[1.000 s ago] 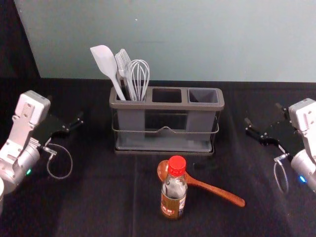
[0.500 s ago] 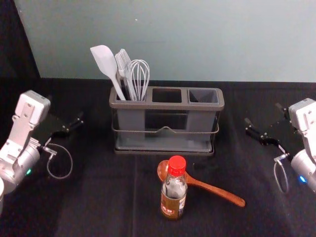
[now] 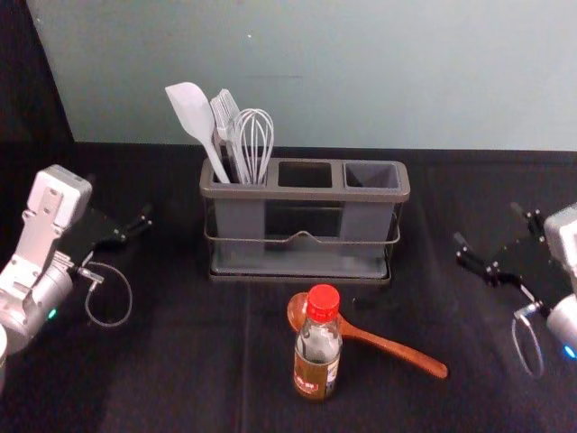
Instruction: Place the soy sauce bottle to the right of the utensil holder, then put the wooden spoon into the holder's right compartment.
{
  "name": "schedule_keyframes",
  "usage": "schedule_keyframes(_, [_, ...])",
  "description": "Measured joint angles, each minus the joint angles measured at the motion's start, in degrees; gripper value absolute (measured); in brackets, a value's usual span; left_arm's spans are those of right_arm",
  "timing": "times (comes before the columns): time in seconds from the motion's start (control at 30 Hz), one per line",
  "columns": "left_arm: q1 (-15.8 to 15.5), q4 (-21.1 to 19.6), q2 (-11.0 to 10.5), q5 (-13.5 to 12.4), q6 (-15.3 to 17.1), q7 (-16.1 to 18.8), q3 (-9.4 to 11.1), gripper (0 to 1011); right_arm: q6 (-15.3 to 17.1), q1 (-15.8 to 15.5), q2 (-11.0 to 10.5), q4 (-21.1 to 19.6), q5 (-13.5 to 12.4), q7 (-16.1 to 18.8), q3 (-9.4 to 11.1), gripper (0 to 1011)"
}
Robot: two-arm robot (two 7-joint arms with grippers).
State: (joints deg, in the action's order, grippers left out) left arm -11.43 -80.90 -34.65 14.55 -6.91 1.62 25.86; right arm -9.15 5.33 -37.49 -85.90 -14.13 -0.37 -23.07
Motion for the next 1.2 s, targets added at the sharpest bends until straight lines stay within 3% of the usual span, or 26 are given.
schedule_keyframes(0.27, [0.00, 0.00, 0.00, 0.00, 0.00, 0.00, 0.00, 1005, -3.18, -7.83, -3.33, -6.08, -1.61, 1.06, 3.15, 1002])
schedule_keyframes(0.57, [0.00, 0.00, 0.00, 0.00, 0.00, 0.00, 0.00, 1005, -5.45, -13.91, -5.83, -11.00, -3.36, 3.91, 5.46, 1002])
schedule_keyframes(1.0, [0.00, 0.00, 0.00, 0.00, 0.00, 0.00, 0.00, 1005, -7.65, -17.86, -5.98, -14.88, -4.71, 8.74, 5.69, 1002])
schedule_keyframes(1.2, [0.00, 0.00, 0.00, 0.00, 0.00, 0.00, 0.00, 1005, -8.21, -19.15, -6.09, -16.87, -8.82, 14.13, 5.52, 1003])
